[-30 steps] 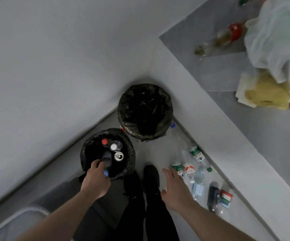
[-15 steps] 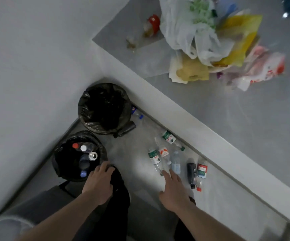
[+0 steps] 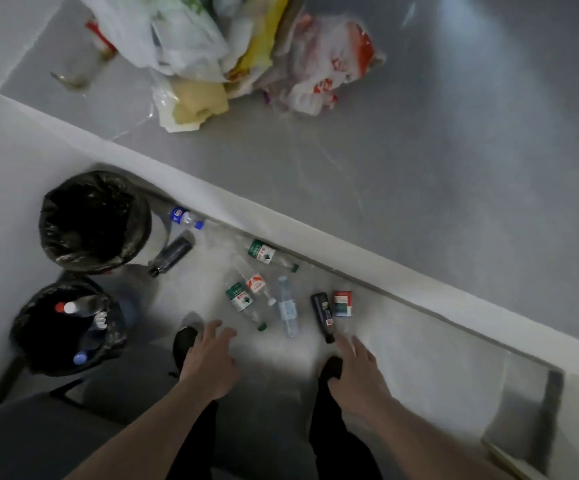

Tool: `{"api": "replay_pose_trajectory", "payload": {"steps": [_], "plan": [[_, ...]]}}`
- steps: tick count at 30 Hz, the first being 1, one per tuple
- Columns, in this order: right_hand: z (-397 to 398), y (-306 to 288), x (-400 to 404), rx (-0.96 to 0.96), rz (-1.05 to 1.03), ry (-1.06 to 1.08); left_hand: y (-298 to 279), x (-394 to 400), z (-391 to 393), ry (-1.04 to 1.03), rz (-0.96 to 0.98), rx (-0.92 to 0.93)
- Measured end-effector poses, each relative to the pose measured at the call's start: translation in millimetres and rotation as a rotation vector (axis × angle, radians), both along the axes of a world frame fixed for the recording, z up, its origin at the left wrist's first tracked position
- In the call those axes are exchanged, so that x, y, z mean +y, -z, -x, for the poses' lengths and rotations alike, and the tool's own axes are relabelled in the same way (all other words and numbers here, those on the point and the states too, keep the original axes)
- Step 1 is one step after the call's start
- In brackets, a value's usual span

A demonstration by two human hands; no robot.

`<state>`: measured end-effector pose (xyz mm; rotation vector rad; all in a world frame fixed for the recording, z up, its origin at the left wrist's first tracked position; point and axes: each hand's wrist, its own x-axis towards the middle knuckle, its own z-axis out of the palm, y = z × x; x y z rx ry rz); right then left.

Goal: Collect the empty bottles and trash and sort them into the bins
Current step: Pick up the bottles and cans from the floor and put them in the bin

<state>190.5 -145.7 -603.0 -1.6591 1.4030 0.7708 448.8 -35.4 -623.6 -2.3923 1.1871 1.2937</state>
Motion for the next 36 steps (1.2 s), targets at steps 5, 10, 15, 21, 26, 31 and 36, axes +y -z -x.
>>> {"api": "replay_pose_trajectory", "payload": {"steps": [5, 10, 15, 21, 26, 31, 36], "plan": [[82, 19, -19, 0.091, -0.026, 0.061, 17, -37, 86, -0.042, -0.028, 0.144], [105, 79, -26, 0.093, -0.053, 0.153, 84, -72, 121, 0.052, -0.094, 0.197], [96, 185, -24, 0.077, -0.122, 0.089, 188, -76, 117, -0.032, -0.174, 0.178], [86, 313, -24, 0.103, -0.215, 0.064, 310, -54, 122, -0.109, -0.262, 0.182], [93, 387, -25, 0.128, -0.255, 0.037, 363, -55, 144, -0.261, -0.238, 0.238], [107, 413, -20, 0.087, -0.308, 0.038, 382, -57, 152, -0.403, -0.117, 0.255], [117, 342, -18, -0.001, -0.173, 0.060, 325, -37, 144, -0.505, -0.031, 0.227]]}}
